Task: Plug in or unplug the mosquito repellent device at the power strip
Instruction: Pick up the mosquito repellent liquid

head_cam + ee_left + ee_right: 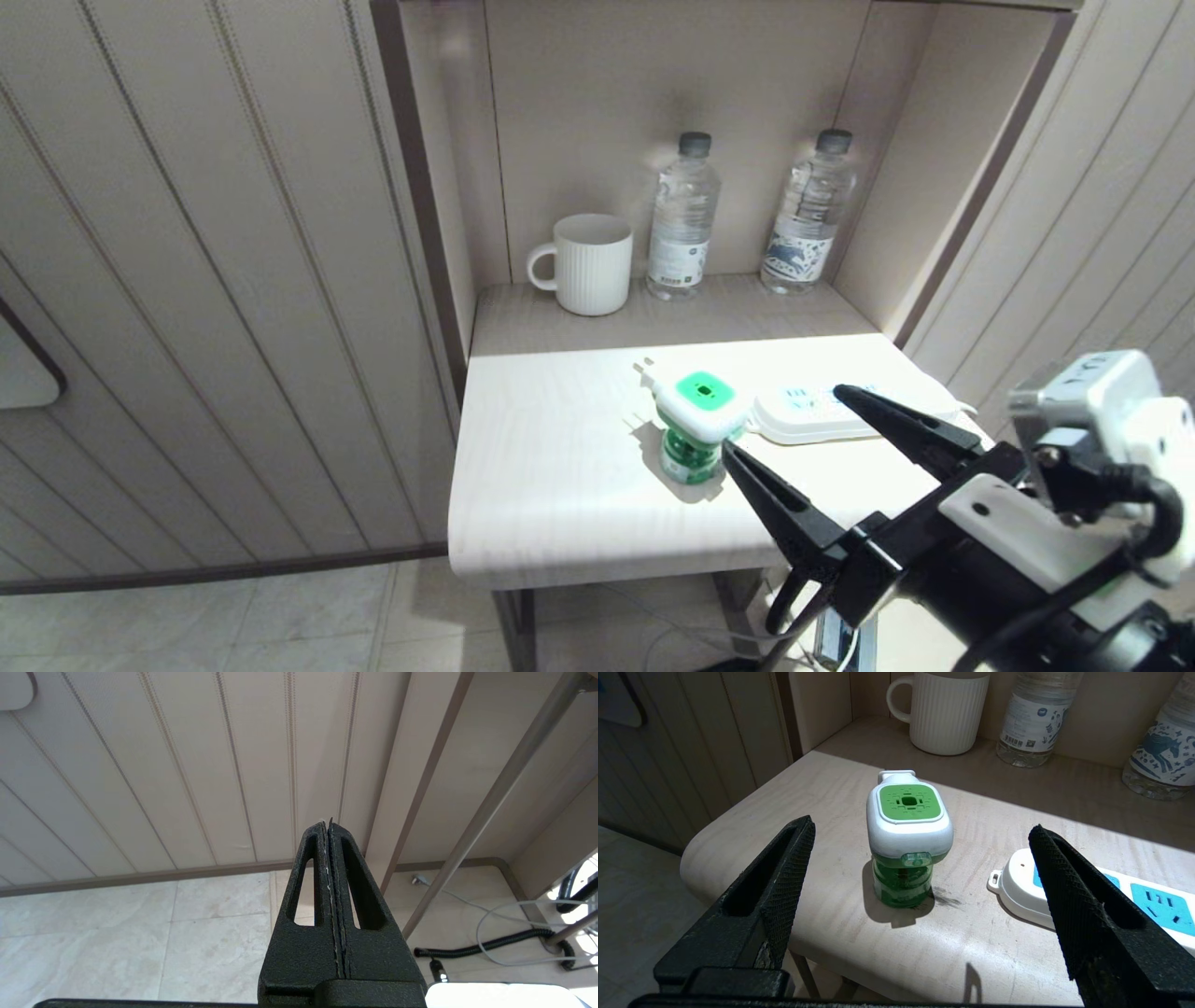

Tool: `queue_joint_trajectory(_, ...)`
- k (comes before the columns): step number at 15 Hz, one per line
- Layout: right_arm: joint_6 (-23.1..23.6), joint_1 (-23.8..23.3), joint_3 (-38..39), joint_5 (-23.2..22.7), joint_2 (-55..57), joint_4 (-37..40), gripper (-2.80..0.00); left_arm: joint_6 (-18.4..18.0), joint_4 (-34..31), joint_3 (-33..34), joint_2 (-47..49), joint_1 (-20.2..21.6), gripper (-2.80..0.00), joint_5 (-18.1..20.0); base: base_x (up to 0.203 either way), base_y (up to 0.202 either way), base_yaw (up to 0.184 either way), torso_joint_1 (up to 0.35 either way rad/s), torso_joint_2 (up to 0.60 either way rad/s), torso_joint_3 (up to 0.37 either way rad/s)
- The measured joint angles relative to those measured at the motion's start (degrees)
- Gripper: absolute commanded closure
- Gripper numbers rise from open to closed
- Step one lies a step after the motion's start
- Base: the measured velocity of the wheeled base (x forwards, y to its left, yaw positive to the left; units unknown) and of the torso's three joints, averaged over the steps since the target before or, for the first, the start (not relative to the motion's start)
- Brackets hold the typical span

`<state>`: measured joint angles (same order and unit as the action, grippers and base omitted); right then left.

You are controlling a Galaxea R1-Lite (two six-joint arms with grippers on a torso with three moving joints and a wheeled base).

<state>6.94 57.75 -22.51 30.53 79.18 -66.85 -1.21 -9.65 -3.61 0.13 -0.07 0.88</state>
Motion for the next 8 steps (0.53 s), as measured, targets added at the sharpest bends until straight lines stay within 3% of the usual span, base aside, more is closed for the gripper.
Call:
queue_joint_trajectory(4,0.7,0.2,-2.0,0.5,5.4,-6.6,-2.80,0.0,0.0,0.0,0.0,0.0,0.00,0.0,0.000,0.000,0.000,0.000,0.00,0.000)
queue_joint_trajectory(8,1.1,-0.1,-5.0,0.4,8.8,-6.7,-2.80,0.0,0.0,0.0,0.0,0.0,0.00,0.0,0.000,0.000,0.000,0.000,0.00,0.000)
